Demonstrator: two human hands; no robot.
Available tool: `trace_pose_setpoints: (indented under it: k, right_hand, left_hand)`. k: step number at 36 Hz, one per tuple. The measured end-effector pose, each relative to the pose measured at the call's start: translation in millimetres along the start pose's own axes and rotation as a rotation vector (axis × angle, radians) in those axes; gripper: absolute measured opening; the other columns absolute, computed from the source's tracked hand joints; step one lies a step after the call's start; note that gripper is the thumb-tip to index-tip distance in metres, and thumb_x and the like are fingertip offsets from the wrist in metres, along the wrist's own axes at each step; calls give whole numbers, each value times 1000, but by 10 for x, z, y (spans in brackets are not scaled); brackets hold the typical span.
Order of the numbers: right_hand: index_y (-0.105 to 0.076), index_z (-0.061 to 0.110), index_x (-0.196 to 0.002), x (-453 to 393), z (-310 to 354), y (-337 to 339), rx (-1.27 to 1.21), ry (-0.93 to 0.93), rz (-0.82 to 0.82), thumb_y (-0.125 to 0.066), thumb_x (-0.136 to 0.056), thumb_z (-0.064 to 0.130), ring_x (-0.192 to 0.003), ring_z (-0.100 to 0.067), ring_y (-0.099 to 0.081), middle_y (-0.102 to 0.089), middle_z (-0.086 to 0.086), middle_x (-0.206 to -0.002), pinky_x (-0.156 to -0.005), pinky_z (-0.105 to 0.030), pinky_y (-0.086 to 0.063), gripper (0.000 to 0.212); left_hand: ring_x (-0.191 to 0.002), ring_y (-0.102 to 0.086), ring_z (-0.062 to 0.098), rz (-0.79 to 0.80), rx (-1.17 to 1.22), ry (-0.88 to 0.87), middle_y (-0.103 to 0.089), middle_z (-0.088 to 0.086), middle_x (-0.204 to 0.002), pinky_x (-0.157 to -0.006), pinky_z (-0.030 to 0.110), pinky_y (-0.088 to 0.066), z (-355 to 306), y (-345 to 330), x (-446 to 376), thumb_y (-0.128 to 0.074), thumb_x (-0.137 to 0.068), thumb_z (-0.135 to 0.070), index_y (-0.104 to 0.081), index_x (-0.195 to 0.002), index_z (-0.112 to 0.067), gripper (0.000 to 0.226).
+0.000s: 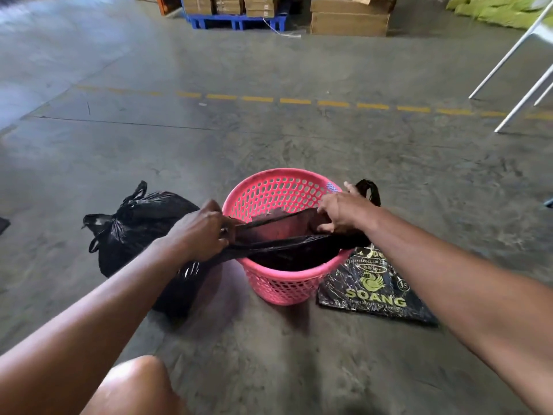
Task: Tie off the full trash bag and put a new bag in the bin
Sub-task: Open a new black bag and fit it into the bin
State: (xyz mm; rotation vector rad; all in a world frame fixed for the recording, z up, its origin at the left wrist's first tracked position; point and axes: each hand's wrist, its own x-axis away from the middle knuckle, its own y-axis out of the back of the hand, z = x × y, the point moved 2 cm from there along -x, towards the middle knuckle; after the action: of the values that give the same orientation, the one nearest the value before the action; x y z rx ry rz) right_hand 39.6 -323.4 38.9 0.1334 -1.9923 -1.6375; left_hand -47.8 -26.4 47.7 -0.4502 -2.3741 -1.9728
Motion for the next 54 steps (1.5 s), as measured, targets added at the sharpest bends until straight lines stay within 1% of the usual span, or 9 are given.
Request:
trace_pose_setpoints:
  k: [4,6,9,21,25,32,39,46,54]
  right_hand:
    - [-53,32,-140,75,-40,7,118,-20,66,-70,-77,64,-135,-20,-51,-59,4,-143,-109,-49,-28,73]
    - [-53,31,-139,188,-62,33,125,-22,49,-73,-71,68,-131,-22,-55,-62,0,-139,-109,-48,-30,80]
    - [-56,29,-129,434,-46,48,192,-20,-58,-72,-60,78,-115,-26,-65,-69,-4,-124,-102,-44,-40,87]
    - [-31,24,-144,938,-270,-442,188,-109,-161,-69,-46,88,-91,-27,-68,-54,-4,-119,-89,-39,-47,123]
    - [-25,30,-149,821,-454,-613,-135,-226,-102,-79,-55,71,-107,-36,-67,-52,-11,-138,-89,-39,-51,116]
    - [-58,17,-126,229,-827,-690,-1153,-194,-180,-71,-79,4,-80,-17,-61,-66,-10,-102,-63,-15,-52,50]
    - [-72,6,-102,-291,-1022,-694,-1611,-531,-387,-61,-87,19,-64,-15,-62,-70,-2,-80,-58,-25,-43,23]
    - [-72,21,-87,-421,-865,-438,-1287,-390,-618,-56,-68,45,-77,-21,-71,-74,-2,-89,-68,-29,-49,35]
    - [-74,30,-99,-539,-617,-410,-519,-153,-325,-77,-70,60,-119,-21,-48,-46,-4,-120,-107,-38,-42,42]
  left_hand:
    - [-104,-68,35,-56,-19,109,-71,2,-110,-81,41,-57,66,-97,71,-60,-75,-47,-65,-113,-44,38]
    - [-97,-69,36,-162,19,136,-74,2,-100,-72,38,-53,70,-154,103,-67,-76,-52,-64,-97,-39,24]
    - [-88,-68,33,-255,37,164,-67,-3,-90,-67,37,-51,46,-236,141,-71,-59,-76,-47,-79,-34,52]
    - [-100,-65,35,-123,-108,138,-39,4,-120,-68,43,-57,261,-367,211,-86,-34,-74,-28,-145,-44,128]
    - [-97,-67,39,-74,-48,211,-39,6,-121,-72,44,-58,353,-379,89,-90,-40,-66,-27,-144,-45,124]
    - [-102,-55,30,-29,327,249,-46,6,-98,-97,30,-50,444,-287,-447,-83,-69,-20,-42,-142,-30,84]
    - [-54,-56,16,-38,904,307,-57,13,-77,-40,24,-48,544,-231,-938,-43,-90,-3,-68,-106,-11,30]
    - [-87,-72,33,-232,608,319,-76,14,-94,-82,42,-59,667,-290,-1308,-64,-57,-57,-74,-84,-26,42]
    - [-96,-54,21,-469,447,168,-58,4,-107,-84,32,-41,555,-272,-1364,-87,-70,-38,-52,-111,-23,55]
